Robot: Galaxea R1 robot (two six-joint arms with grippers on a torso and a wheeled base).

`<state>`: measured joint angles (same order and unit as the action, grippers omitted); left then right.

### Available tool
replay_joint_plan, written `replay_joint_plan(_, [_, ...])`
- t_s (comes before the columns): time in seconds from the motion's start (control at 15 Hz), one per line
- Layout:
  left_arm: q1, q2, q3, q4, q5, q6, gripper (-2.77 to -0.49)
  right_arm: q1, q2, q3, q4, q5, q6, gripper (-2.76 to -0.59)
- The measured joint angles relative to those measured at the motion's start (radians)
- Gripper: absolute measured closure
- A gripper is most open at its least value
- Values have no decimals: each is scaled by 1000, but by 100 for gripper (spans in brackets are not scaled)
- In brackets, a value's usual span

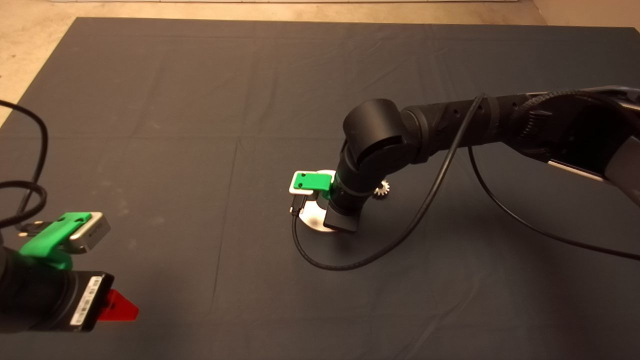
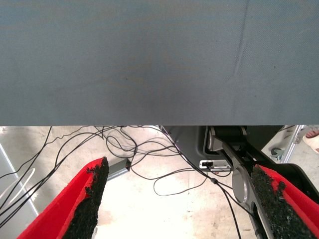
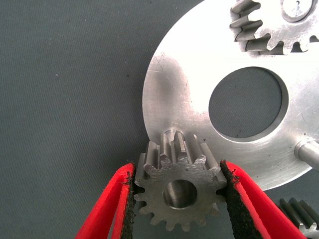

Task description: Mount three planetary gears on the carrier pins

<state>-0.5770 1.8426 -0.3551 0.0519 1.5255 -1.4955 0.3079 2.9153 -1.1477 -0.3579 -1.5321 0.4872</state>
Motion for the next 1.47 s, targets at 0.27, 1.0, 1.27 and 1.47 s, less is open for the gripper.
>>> replay_joint_plan(0.27, [0, 0, 0, 0, 0, 0, -204, 0, 3, 0, 0, -2, 0, -108])
replay_joint_plan(1.0, [0, 0, 0, 0, 0, 0, -204, -11, 16, 0, 0, -1, 0, -108])
replay_joint_plan(1.27, [0, 0, 0, 0, 0, 0, -204, -13, 16, 0, 0, 0, 0, -108])
replay_joint_plan(1.47, [0, 0, 0, 0, 0, 0, -204, -14, 15, 0, -2, 0, 0, -108])
